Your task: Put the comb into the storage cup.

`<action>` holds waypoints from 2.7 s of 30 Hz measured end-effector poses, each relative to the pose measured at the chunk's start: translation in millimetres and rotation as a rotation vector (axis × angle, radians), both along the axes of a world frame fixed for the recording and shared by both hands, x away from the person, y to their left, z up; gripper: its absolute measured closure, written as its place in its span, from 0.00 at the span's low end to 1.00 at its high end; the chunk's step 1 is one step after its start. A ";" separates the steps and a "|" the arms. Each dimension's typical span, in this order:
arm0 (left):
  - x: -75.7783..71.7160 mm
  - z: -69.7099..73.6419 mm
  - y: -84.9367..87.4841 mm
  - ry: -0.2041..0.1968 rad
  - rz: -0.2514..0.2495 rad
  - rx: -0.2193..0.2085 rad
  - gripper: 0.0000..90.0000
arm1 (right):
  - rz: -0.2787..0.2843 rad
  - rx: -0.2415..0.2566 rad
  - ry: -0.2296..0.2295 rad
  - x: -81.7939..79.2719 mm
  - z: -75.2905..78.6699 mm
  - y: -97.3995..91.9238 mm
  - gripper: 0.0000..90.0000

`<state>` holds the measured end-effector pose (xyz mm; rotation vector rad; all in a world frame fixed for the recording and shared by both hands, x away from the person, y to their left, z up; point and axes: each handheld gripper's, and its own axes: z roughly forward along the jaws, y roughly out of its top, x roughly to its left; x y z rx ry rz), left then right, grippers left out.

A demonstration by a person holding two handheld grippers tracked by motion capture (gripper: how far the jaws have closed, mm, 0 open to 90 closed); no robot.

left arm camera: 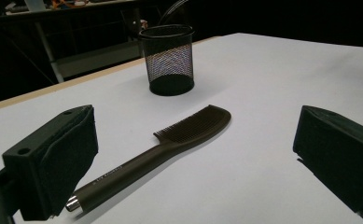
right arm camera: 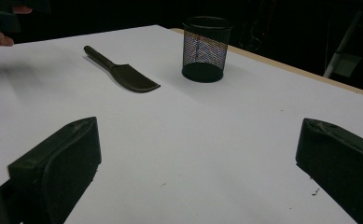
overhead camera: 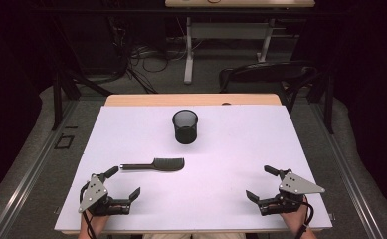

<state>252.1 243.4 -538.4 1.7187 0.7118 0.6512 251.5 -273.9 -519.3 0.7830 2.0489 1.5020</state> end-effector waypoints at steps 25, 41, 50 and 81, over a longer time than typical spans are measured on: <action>10.9 6.1 -1.9 -0.008 0.069 0.008 0.00 | -0.003 -0.018 0.013 3.3 -1.6 0.0 0.00; 27.7 7.0 -3.3 0.023 0.114 0.033 0.00 | -0.003 -0.020 0.016 5.0 -1.9 1.5 0.00; 41.4 8.1 -4.5 0.033 0.135 0.046 0.00 | 0.001 -0.024 0.018 4.9 -1.9 2.2 0.00; 87.0 7.1 -1.5 0.163 0.251 0.110 0.00 | 0.012 -0.039 0.027 7.7 -2.9 3.9 0.00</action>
